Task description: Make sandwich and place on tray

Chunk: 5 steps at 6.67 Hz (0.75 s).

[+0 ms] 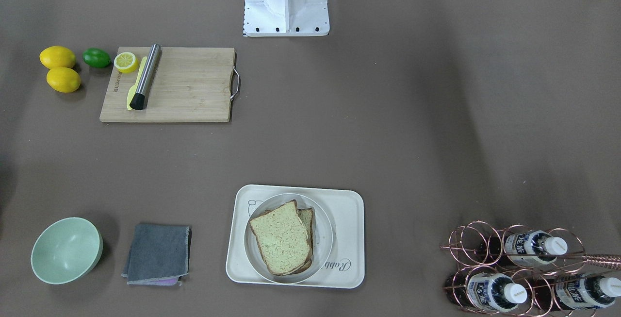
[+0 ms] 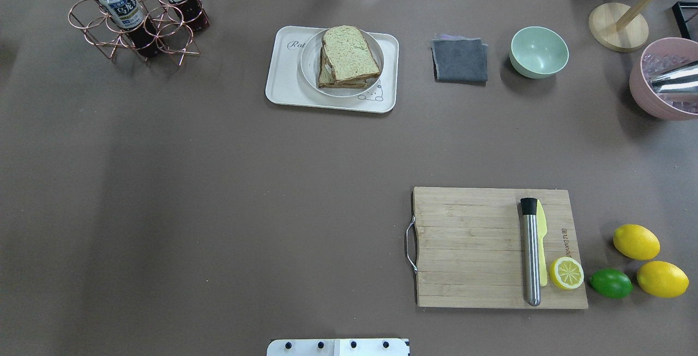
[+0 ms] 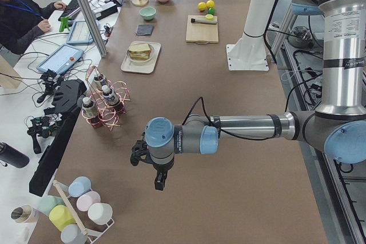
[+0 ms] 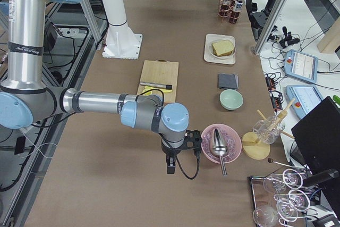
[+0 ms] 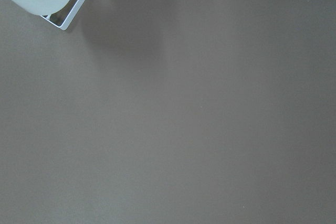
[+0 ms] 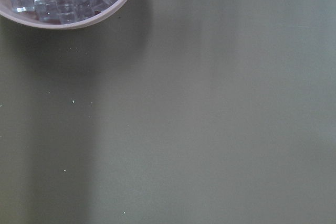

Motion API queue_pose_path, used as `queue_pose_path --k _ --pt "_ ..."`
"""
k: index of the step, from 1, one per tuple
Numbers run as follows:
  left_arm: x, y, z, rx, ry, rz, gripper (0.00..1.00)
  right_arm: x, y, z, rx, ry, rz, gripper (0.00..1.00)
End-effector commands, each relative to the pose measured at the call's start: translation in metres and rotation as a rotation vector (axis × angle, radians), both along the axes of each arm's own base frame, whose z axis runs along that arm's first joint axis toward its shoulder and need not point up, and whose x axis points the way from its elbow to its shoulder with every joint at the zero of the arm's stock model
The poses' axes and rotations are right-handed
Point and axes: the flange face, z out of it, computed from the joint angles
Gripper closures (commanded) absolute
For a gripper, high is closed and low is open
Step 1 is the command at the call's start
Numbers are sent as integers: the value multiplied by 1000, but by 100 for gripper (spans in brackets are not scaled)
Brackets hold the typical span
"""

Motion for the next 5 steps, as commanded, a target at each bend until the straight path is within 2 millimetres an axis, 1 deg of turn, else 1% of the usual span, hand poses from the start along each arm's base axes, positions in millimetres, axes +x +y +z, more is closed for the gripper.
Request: queue_pose_path --k 1,4,5 --pt "0 5 4 -10 2 0 2 0 0 0 0 -1 0 0" --pt "1 6 5 -12 8 0 2 0 -1 -1 7 0 0 0" --pt "0 6 6 -14 7 -2 2 0 0 2 22 0 0 0"
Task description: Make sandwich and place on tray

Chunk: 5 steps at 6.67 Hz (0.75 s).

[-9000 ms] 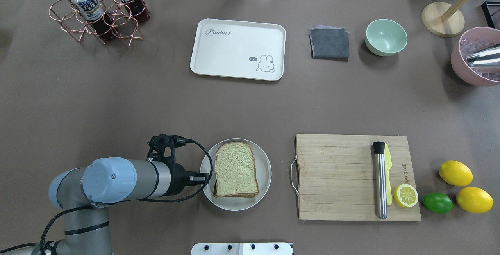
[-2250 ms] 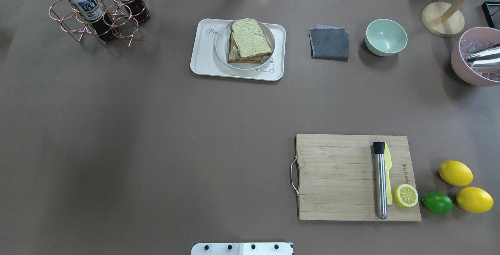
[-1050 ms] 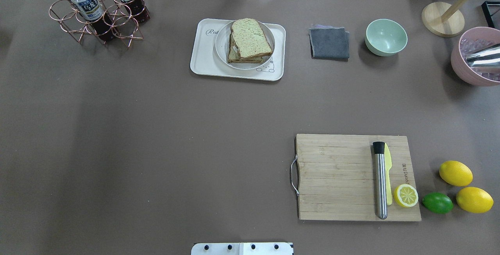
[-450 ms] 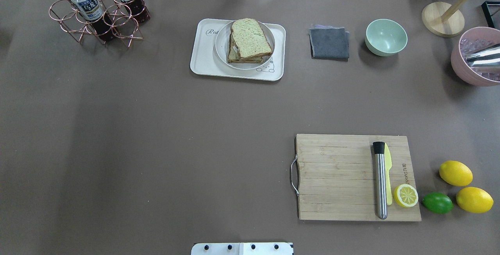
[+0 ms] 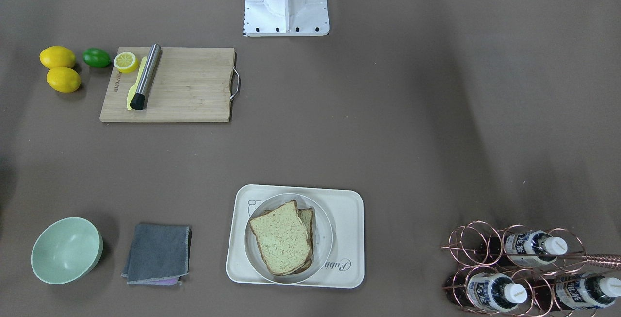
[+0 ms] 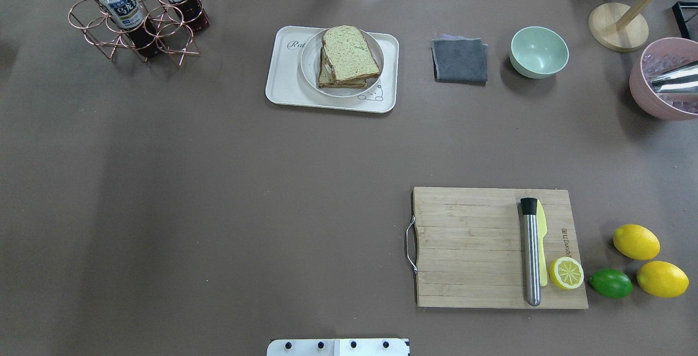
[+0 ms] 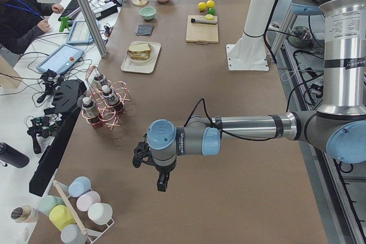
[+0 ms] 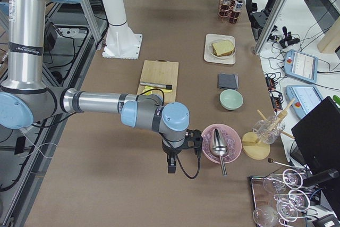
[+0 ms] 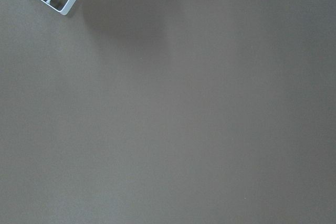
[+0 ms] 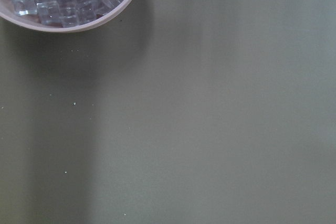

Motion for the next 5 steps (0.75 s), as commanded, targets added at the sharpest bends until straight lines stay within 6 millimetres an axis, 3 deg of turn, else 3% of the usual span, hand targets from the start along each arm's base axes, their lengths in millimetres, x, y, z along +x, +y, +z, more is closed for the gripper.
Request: queue_pose_path --k 1,5 --pt "0 2 3 -6 -4 -1 2 0 2 4 13 0 -1 0" --pt "1 12 10 -23 3 0 2 0 2 5 16 0 -5 0"
